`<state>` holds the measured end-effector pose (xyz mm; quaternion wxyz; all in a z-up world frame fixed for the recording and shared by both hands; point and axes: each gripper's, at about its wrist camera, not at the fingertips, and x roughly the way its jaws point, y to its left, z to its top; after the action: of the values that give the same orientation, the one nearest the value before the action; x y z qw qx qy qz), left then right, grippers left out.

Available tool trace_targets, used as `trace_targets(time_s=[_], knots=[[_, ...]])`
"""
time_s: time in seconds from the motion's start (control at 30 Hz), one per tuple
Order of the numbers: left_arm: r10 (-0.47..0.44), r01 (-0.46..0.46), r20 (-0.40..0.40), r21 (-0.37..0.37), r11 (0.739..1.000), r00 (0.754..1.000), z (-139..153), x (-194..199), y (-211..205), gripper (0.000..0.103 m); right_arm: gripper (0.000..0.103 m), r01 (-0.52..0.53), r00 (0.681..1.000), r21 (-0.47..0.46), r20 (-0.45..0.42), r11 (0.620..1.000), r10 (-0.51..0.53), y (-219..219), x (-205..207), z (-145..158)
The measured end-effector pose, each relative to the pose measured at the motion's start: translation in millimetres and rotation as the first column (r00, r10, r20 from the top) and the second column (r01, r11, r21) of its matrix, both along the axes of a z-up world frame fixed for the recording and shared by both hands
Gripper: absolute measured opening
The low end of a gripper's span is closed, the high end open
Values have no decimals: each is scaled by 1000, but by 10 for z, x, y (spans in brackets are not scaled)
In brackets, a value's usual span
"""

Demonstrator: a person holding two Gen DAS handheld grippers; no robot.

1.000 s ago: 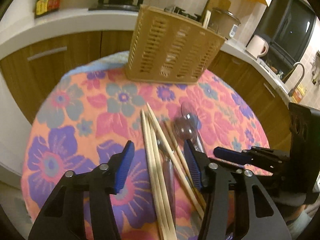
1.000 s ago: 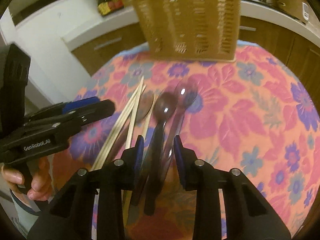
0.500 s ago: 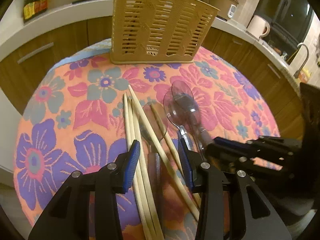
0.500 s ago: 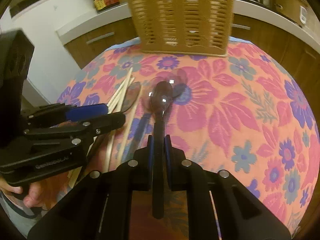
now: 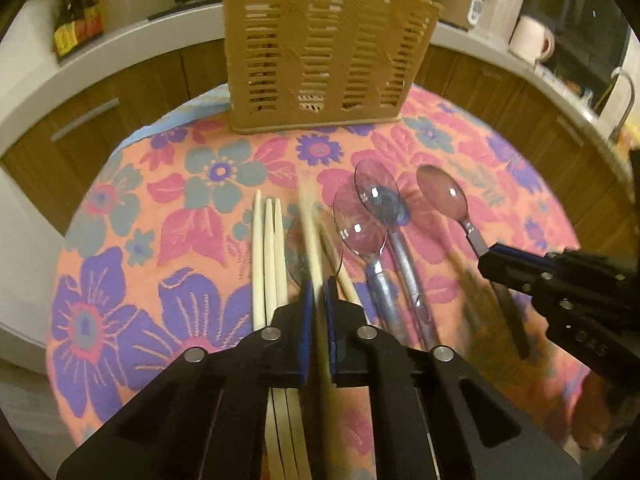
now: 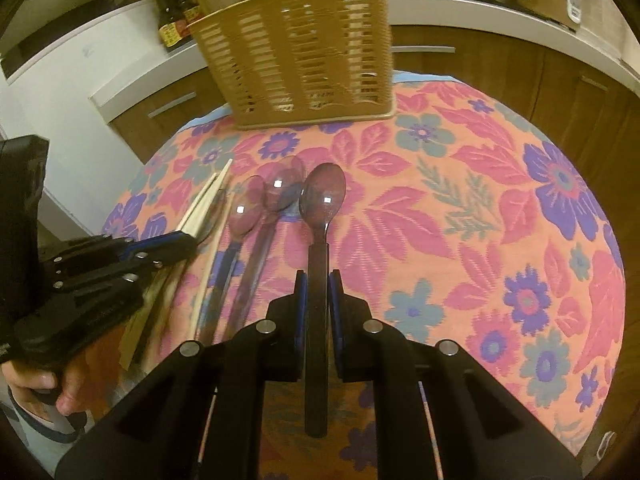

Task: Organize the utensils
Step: 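Grasp a purple spoon with the right tool while the left tool grasps a chopstick, then carry the spoon and chopstick over the tan basket and open both tools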

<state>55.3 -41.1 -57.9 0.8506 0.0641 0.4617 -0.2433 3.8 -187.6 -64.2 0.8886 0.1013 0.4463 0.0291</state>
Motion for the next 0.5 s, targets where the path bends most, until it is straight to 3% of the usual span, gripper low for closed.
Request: trace_targets(time_s=[0.07, 0.23, 0.5], knots=[[0, -2, -32, -72, 997, 999, 49, 28, 96, 4, 9, 9, 1000, 9, -2, 1000, -9, -56, -7, -3], [5, -15, -59, -160, 987, 998, 147, 80, 316, 4, 9, 15, 1000, 21, -21, 1000, -14, -157, 10, -7], [76, -80, -70, -65, 995, 995, -3, 216, 615, 4, 9, 8, 994, 2, -107, 1000, -7, -265, 104, -100]])
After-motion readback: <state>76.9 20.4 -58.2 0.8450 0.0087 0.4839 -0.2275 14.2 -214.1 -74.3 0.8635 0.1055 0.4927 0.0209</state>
